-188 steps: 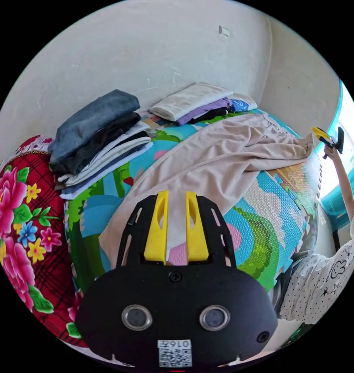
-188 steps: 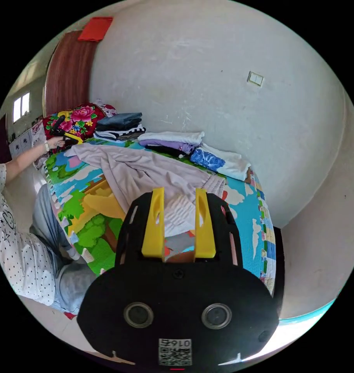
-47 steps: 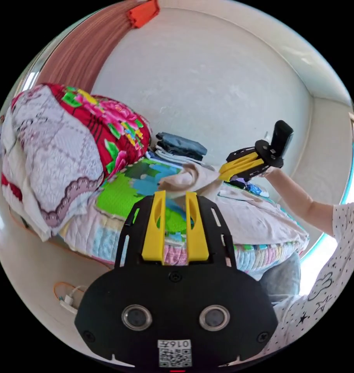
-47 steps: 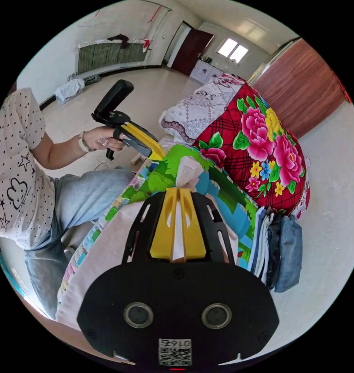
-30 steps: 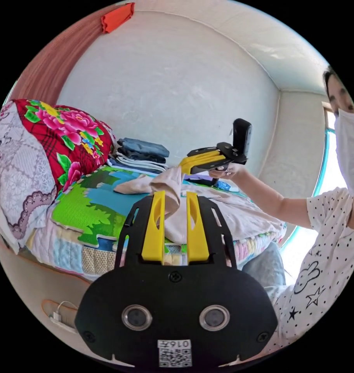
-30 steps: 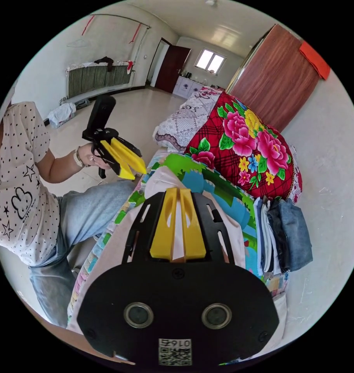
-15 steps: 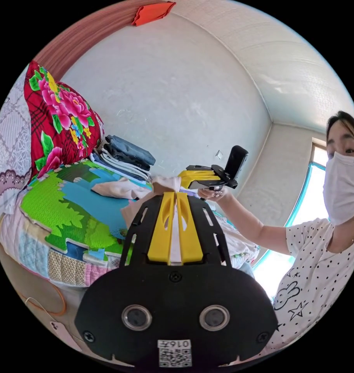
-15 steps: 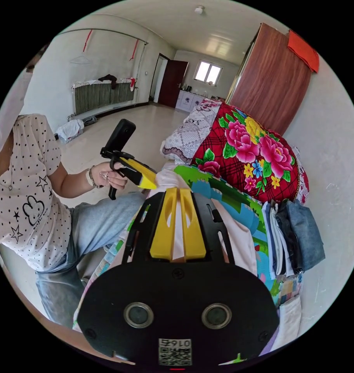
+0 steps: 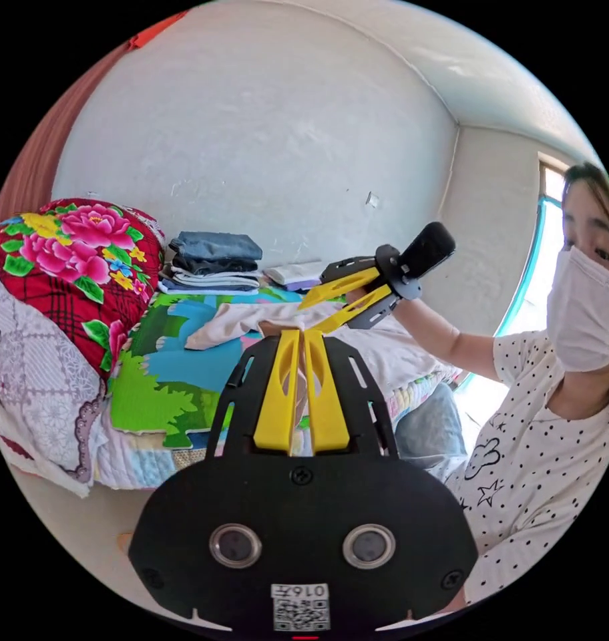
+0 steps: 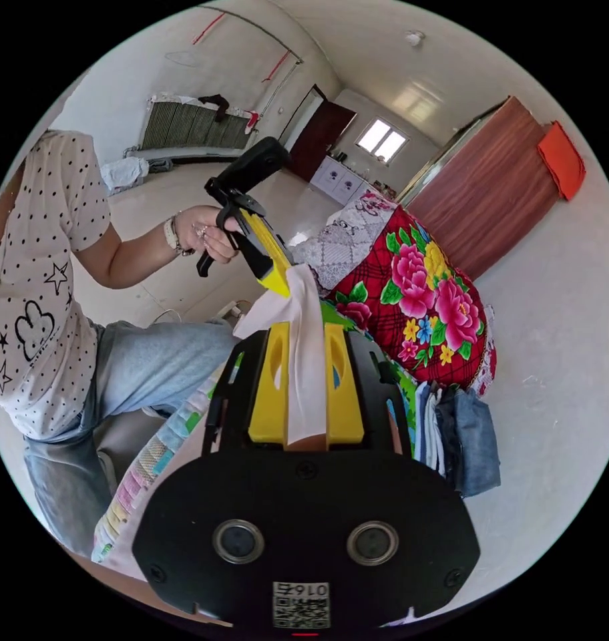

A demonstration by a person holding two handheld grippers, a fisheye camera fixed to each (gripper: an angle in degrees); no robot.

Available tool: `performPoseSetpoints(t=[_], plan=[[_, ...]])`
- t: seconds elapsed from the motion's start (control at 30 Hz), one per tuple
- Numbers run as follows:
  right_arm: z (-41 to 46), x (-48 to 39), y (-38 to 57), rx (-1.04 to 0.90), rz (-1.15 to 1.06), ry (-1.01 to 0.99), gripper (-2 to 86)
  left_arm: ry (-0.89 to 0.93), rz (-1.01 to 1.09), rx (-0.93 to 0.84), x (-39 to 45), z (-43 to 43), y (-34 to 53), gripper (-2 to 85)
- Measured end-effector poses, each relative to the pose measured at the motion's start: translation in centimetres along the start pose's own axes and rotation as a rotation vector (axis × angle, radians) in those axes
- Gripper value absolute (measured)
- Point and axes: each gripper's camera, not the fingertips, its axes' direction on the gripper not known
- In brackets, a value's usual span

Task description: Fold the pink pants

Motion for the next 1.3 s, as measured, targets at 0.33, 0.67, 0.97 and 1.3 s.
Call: performPoseSetpoints(t=[0.33, 0.67, 0.97, 1.3], plan=[[1.7, -0.9, -0.2, 0.026, -0.012, -0.041, 1.4, 0.081, -0.045, 0.048, -2.0, -1.4, -1.2, -1.0], [1.8, -0.1, 1.2, 0.028, 0.041, -0.012, 0.0, -0.056, -0.005, -0.068, -3.6, -0.6, -1.9, -0.4], [2.4, 0.8, 3.3, 0.072, 0.11, -0.023, -0.1, 0.072, -0.002, 0.199, -4.8, -5.7, -2.1, 4.8], [4.8, 0.4, 3.8, 0.092, 0.108, -0.021, -0.1, 0.074, -0.051, 0.158, -6.4, -5.0, -2.4, 1.7]])
